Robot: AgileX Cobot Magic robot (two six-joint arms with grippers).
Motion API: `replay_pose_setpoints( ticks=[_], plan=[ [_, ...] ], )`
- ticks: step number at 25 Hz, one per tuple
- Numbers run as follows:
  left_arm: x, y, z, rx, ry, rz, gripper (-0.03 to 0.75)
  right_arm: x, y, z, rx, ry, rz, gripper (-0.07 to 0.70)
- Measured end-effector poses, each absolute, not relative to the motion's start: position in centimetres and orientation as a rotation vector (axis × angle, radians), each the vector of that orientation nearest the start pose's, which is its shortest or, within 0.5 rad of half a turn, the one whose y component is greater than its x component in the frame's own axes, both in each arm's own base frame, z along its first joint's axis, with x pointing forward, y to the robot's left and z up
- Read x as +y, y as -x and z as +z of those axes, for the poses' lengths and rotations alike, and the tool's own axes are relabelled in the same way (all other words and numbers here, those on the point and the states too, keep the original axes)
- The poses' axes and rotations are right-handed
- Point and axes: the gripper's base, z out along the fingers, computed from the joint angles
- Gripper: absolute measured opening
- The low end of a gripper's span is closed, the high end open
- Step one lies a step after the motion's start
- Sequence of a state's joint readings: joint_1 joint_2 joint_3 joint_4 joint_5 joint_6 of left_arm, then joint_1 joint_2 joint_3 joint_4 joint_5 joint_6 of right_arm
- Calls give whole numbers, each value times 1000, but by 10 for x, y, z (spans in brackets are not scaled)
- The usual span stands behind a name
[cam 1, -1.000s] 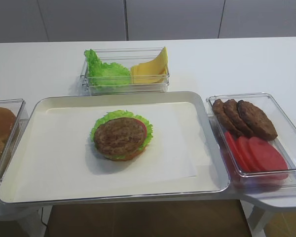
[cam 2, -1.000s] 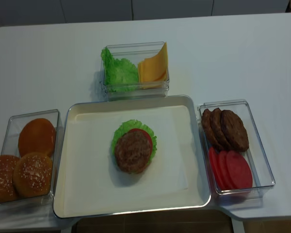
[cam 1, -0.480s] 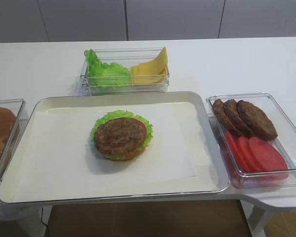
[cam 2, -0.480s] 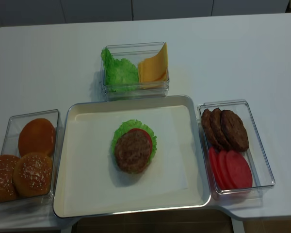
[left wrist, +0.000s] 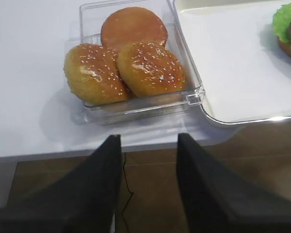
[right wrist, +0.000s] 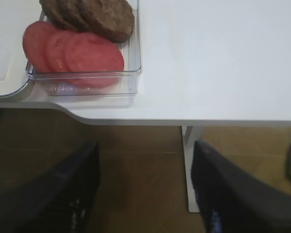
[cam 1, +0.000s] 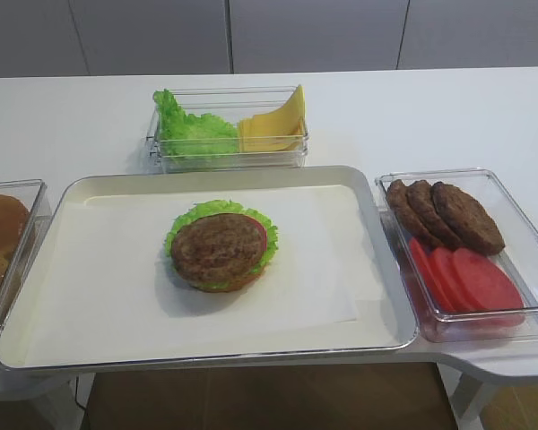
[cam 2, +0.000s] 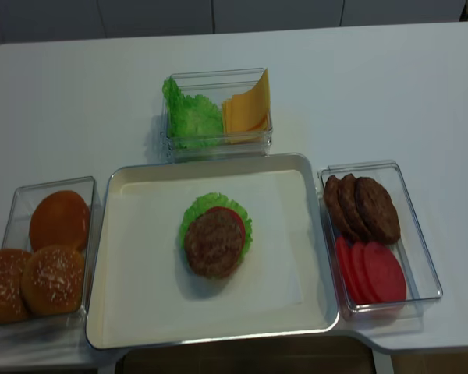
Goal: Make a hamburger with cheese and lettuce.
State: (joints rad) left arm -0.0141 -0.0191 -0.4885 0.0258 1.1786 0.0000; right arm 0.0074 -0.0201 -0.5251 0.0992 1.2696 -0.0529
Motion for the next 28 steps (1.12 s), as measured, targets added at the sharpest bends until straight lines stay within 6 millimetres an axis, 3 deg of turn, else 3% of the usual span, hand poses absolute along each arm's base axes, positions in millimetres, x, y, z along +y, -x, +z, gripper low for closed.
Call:
replay_pose_setpoints(
  ticks=[28],
  plan=[
    [2,12,265,2154,-12,23,288,4,10,264,2134,70,33,449]
  ],
)
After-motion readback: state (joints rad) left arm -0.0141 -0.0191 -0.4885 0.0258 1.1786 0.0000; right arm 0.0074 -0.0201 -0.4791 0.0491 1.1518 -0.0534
